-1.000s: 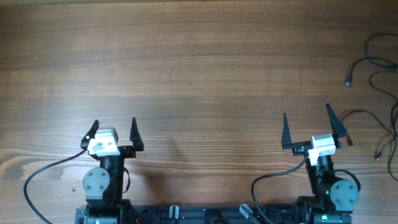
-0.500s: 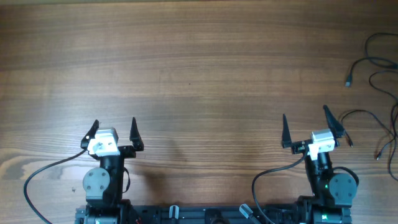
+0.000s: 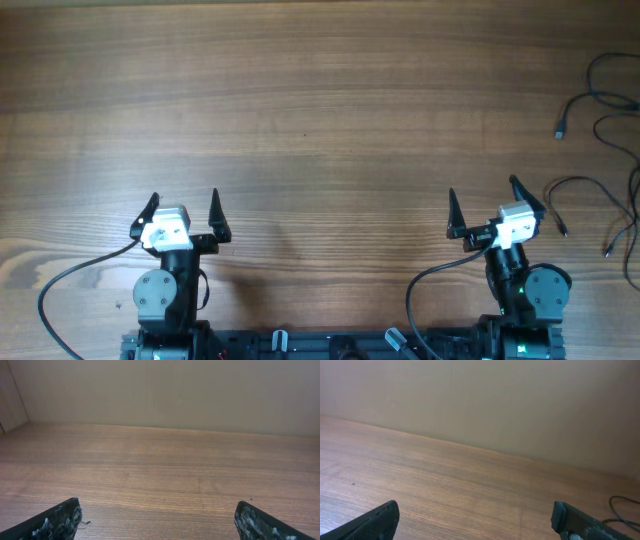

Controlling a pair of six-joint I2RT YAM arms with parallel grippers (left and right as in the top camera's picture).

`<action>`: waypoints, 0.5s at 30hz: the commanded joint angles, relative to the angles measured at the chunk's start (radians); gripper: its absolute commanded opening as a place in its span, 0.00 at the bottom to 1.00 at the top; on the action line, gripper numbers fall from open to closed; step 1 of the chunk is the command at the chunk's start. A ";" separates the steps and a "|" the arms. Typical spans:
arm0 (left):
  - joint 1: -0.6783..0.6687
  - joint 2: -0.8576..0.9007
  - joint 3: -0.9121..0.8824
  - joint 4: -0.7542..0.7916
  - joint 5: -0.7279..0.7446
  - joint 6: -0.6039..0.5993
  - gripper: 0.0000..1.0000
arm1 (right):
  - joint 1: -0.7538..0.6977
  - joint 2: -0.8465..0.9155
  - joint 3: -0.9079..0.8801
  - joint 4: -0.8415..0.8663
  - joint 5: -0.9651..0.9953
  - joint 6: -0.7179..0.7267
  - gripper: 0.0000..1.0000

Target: Untangle cables

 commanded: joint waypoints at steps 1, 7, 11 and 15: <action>0.006 -0.009 -0.010 0.005 -0.009 0.022 1.00 | -0.003 -0.016 -0.003 -0.005 0.087 0.134 1.00; 0.006 -0.009 -0.010 0.005 -0.009 0.022 1.00 | -0.003 -0.016 -0.003 -0.006 0.107 0.164 1.00; 0.006 -0.009 -0.010 0.005 -0.009 0.022 1.00 | -0.003 -0.016 -0.003 -0.006 0.107 0.163 1.00; 0.006 -0.009 -0.010 0.005 -0.009 0.022 1.00 | -0.003 -0.016 -0.003 -0.007 0.122 0.166 1.00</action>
